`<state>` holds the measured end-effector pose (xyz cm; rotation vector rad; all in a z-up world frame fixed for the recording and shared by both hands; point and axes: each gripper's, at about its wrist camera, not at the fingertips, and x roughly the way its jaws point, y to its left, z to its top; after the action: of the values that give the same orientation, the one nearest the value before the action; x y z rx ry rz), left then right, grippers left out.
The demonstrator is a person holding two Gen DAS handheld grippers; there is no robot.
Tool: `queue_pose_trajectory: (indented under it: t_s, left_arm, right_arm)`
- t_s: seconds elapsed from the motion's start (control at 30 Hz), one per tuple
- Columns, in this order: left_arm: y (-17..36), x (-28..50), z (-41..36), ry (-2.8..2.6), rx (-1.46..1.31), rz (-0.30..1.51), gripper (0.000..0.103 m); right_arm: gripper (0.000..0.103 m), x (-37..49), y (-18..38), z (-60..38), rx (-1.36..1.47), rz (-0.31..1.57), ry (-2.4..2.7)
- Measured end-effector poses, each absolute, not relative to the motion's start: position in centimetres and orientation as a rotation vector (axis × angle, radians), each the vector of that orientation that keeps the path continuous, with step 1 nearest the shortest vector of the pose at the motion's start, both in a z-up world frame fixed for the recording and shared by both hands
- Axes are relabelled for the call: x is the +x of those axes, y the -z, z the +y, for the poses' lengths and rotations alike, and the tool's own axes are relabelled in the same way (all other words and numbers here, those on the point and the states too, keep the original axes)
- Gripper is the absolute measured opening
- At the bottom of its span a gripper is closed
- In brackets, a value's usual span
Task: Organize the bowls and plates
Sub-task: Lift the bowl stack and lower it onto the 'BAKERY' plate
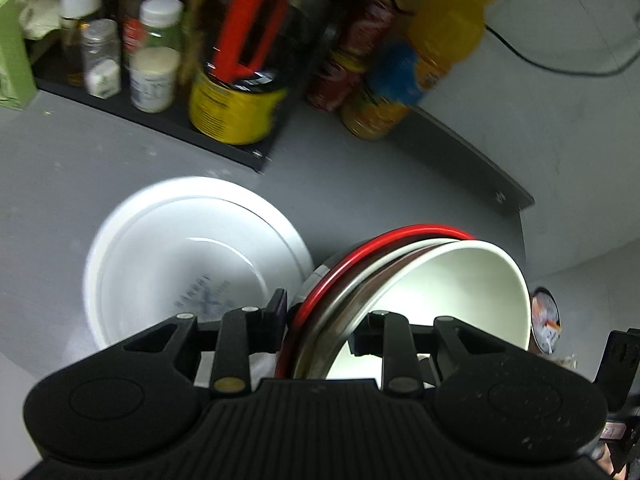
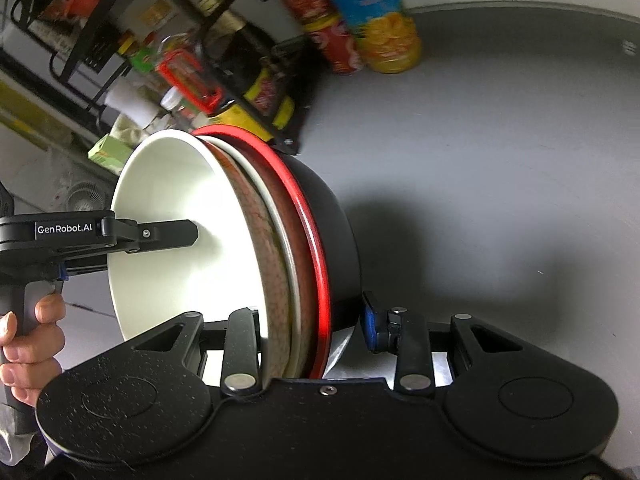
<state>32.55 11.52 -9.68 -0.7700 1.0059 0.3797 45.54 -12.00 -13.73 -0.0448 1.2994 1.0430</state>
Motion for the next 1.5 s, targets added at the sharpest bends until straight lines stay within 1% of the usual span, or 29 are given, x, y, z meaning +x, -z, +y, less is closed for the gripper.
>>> queue_pose_trajectory:
  t_s: [0.43,1.33,1.5]
  left_arm:
    - [9.8,29.4,17.0,-0.46,-0.823,0.983,0.028]
    - [15.0,26.8,21.7,-0.543,-0.94,1.059,0.029]
    - [15.3,26.6,22.0,-0.55,-0.965,1.041,0.03]
  right_arm:
    - [0.033,44.1,13.6,-6.2,-0.096,1.328,-1.126]
    - [0.033,43.4,17.8,-1.4,-0.087,1.5,-1.104]
    - [0.033,43.7,17.9,-1.1,-0.068,1.503,-1.087]
